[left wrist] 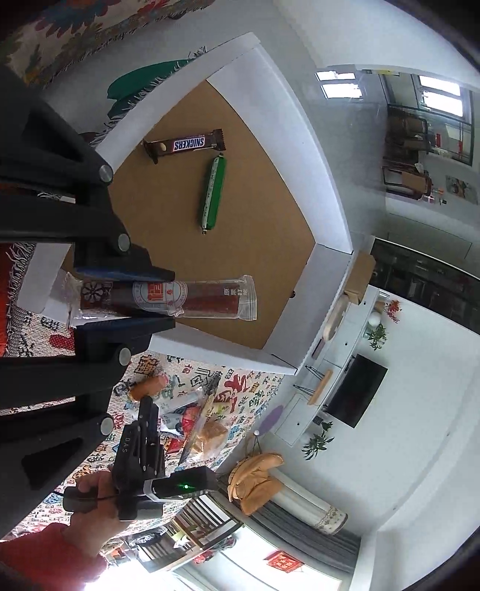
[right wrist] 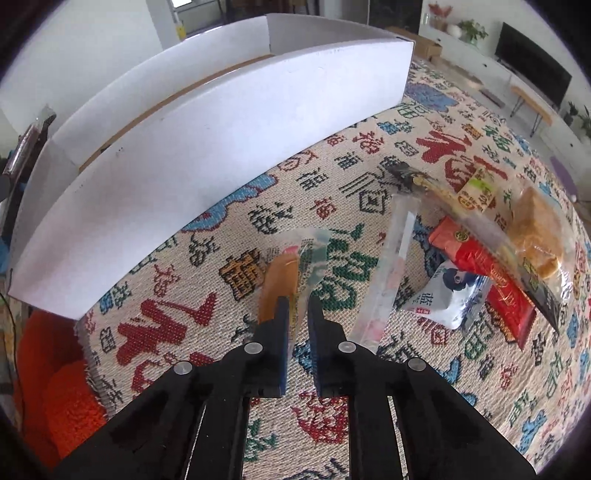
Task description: Organize snacks
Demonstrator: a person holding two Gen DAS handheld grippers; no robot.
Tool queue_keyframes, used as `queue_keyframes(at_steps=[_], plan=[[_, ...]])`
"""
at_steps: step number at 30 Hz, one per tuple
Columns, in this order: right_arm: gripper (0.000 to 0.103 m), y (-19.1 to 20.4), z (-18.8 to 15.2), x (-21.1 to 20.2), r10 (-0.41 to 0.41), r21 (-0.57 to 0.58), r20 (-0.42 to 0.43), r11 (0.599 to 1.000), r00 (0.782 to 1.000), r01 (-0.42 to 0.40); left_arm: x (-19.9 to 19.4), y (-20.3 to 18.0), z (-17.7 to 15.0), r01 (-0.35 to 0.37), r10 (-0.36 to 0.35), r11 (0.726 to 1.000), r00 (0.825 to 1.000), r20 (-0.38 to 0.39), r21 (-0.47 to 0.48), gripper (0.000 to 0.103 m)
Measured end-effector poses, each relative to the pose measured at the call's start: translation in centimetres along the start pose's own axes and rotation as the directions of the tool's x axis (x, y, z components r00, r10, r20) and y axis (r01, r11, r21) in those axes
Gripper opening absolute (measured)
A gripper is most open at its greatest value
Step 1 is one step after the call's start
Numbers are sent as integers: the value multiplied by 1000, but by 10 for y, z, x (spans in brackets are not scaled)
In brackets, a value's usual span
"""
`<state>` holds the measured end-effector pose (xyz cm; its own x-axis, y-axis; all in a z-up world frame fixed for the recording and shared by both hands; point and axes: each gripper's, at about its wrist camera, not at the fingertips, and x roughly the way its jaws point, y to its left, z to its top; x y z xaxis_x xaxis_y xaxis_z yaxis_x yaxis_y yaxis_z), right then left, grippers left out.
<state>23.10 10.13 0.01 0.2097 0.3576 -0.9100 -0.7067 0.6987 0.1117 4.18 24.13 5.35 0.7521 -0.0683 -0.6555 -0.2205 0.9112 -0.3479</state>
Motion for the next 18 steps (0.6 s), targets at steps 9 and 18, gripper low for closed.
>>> queue_keyframes(at_steps=[9, 18], plan=[[20, 7, 6, 27, -11, 36, 17, 999, 1000, 10, -6, 6, -1, -23, 23, 1000, 1000, 4, -4, 17], [20, 3, 4, -39, 29, 87, 158, 995, 987, -43, -2, 19, 2, -38, 38, 999, 999, -6, -28, 17]])
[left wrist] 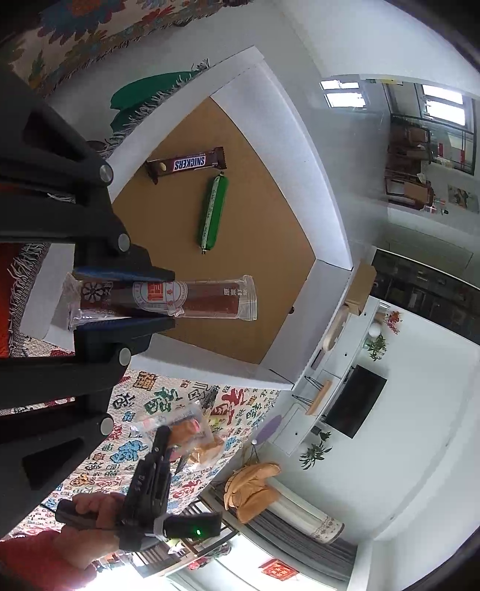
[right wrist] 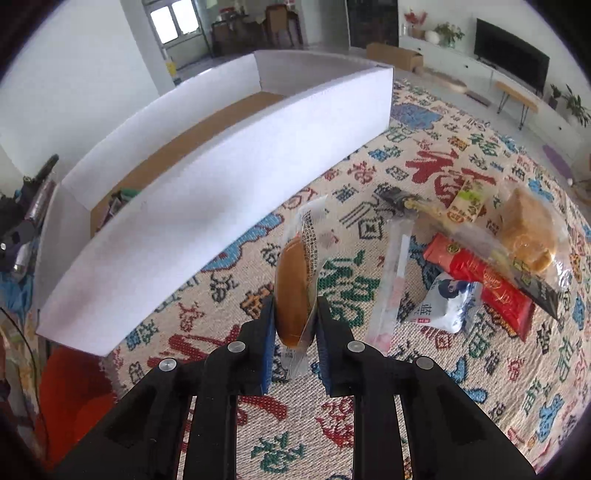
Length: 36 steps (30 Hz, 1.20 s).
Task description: Organize snacks
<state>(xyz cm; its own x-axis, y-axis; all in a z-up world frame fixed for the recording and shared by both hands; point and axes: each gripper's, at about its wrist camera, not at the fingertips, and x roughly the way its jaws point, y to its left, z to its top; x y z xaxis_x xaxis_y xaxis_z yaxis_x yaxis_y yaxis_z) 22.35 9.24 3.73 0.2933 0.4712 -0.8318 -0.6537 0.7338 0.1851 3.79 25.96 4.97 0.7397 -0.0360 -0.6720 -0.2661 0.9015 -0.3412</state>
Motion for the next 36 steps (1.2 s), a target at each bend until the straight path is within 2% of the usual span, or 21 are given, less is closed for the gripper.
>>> queue_keyframes(at_steps=[2, 5, 8, 9, 10, 11, 12, 13, 14, 17, 18, 20, 22, 25, 28, 32, 34, 36], plan=[[20, 17, 15, -25, 30, -17, 54, 999, 998, -29, 0, 6, 8, -16, 16, 1000, 1000, 1, -9, 17], [20, 53, 50, -50, 118, -63, 108, 992, 987, -112, 3, 12, 24, -52, 51, 999, 999, -11, -13, 17], [22, 96, 81, -53, 194, -85, 128, 979, 973, -184, 14, 15, 33, -101, 101, 995, 993, -55, 1, 18], [25, 109, 89, -48, 219, -86, 117, 974, 969, -210, 19, 16, 33, -134, 134, 991, 988, -80, 4, 21], [43, 118, 96, -41, 242, -80, 95, 969, 966, -235, 22, 17, 31, -160, 160, 987, 982, -99, 8, 37], [55, 124, 98, -34, 257, -69, 73, 965, 964, -252, 23, 18, 29, -181, 181, 983, 978, -107, 11, 64], [67, 128, 98, -32, 261, -61, 74, 965, 963, -257, 21, 19, 26, -200, 200, 980, 975, -97, 9, 77], [65, 130, 95, -34, 253, -57, 90, 967, 963, -249, 16, 20, 22, -213, 213, 977, 975, -65, 4, 90], [65, 129, 89, -37, 246, -58, 101, 969, 964, -242, 10, 20, 17, -212, 212, 977, 977, -31, -1, 91], [66, 107, 66, -45, 169, -48, 140, 985, 976, -164, 3, 15, 6, -168, 167, 985, 986, -14, -33, 91], [70, 95, 56, -48, 128, -43, 155, 991, 979, -123, 1, 9, 3, -146, 145, 989, 989, -10, -36, 91], [74, 64, 32, -53, 34, -25, 182, 999, 983, -29, -2, -14, -7, -97, 97, 995, 995, 7, -7, 91], [74, 26, 0, -53, -83, 9, 195, 996, 977, 83, -1, -47, -20, -36, 36, 998, 999, 0, 59, 91], [74, -36, -58, -49, -282, 65, 178, 959, 943, 275, 10, -101, -45, 63, -55, 982, 997, -47, 176, 92], [74, -96, -113, -47, -426, 151, 89, 899, 900, 410, 38, -145, -70, 126, -98, 962, 988, -121, 244, 95], [74, -152, -162, -54, -497, 279, 30, 837, 867, 471, 92, -182, -94, 99, -50, 956, 983, -178, 276, 95], [76, -165, -173, -60, -472, 333, 54, 839, 880, 430, 119, -192, -104, 61, -3, 954, 981, -193, 295, 95], [76, -172, -174, -63, -468, 366, 49, 830, 883, 420, 143, -198, -112, 12, 58, 945, 977, -205, 326, 95]])
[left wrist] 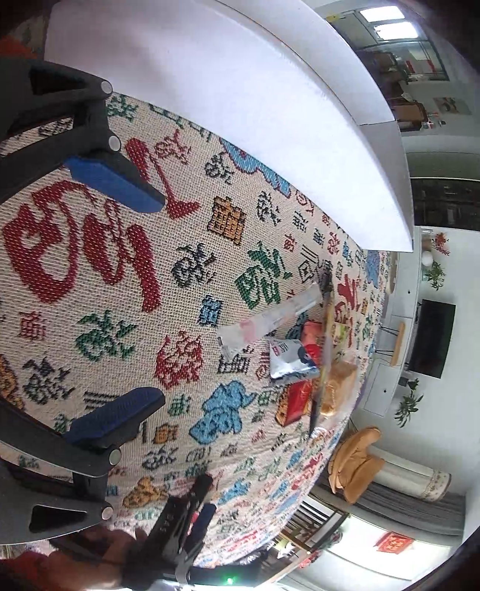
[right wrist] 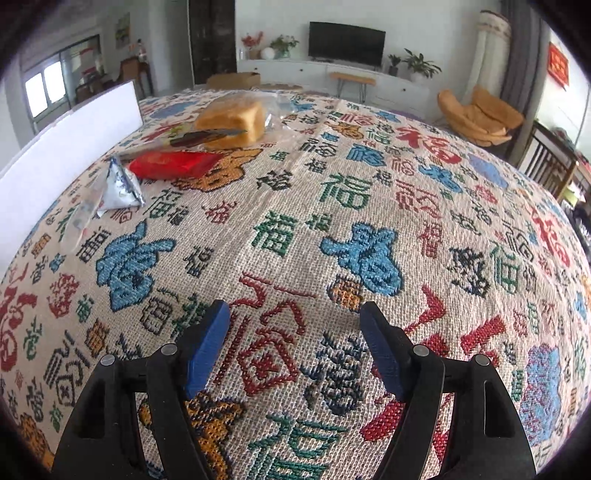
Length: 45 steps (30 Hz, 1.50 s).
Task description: Organize snacks
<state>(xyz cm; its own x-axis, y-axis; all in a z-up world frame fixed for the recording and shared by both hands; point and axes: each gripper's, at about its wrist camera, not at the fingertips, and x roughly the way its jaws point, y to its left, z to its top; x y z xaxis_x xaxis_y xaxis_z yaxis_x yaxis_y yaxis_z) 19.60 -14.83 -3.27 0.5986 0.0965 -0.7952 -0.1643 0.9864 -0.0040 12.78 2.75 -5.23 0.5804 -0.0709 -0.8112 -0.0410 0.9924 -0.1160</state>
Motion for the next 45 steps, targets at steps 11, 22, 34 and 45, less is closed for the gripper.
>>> queue_keyframes(at_steps=[11, 22, 34, 45], plan=[[85, -5, -1, 7, 3, 28, -18, 1000, 1000, -3, 60, -5, 32, -98, 98, 993, 995, 6, 59, 103], [85, -4, -1, 6, 4, 29, -18, 1000, 1000, -3, 67, -3, 39, -84, 84, 993, 996, 6, 80, 103], [86, -5, -1, 6, 4, 29, -18, 1000, 1000, -4, 66, -3, 39, -84, 84, 993, 996, 6, 79, 103], [86, -5, -1, 6, 5, 29, -18, 1000, 1000, -4, 66, -3, 39, -84, 84, 993, 996, 6, 79, 103]])
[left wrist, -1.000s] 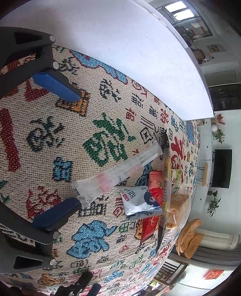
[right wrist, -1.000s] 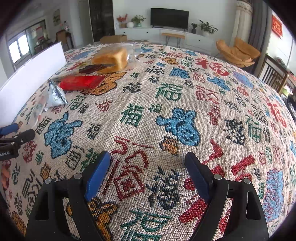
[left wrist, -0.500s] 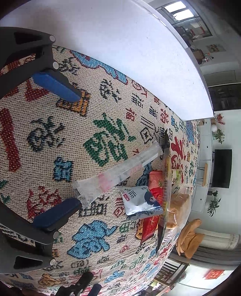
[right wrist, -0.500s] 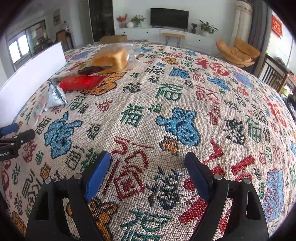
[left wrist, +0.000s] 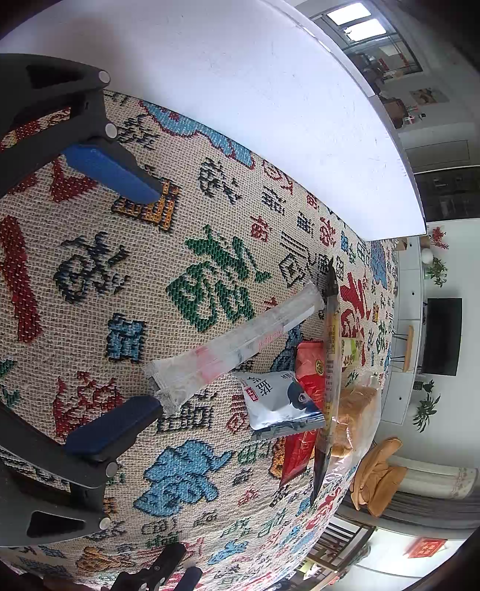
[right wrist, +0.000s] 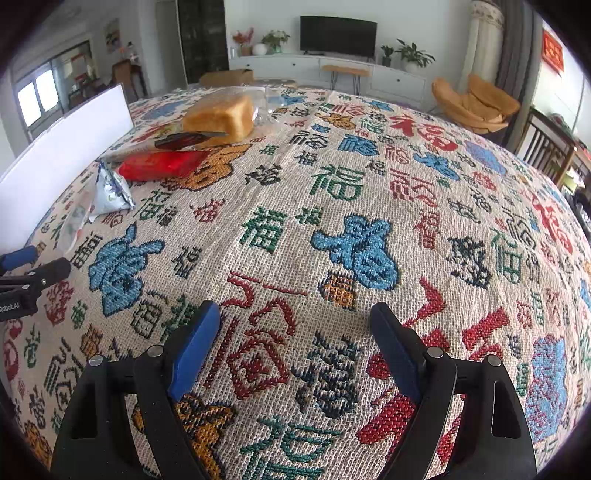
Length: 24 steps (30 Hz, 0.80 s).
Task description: Organize snacks
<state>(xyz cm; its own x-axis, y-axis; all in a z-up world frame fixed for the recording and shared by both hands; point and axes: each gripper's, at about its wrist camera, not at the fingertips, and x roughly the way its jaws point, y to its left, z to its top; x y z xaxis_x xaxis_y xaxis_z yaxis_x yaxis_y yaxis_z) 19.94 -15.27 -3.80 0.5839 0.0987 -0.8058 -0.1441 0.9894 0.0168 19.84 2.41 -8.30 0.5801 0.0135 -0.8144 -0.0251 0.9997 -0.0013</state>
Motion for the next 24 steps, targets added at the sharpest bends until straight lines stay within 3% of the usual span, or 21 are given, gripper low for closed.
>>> queue_keyframes(at_steps=[24], plan=[[87, -1, 0, 0, -2, 4, -1, 1000, 1000, 2, 0, 0, 0, 0, 0, 1000, 1000, 0, 0, 103]])
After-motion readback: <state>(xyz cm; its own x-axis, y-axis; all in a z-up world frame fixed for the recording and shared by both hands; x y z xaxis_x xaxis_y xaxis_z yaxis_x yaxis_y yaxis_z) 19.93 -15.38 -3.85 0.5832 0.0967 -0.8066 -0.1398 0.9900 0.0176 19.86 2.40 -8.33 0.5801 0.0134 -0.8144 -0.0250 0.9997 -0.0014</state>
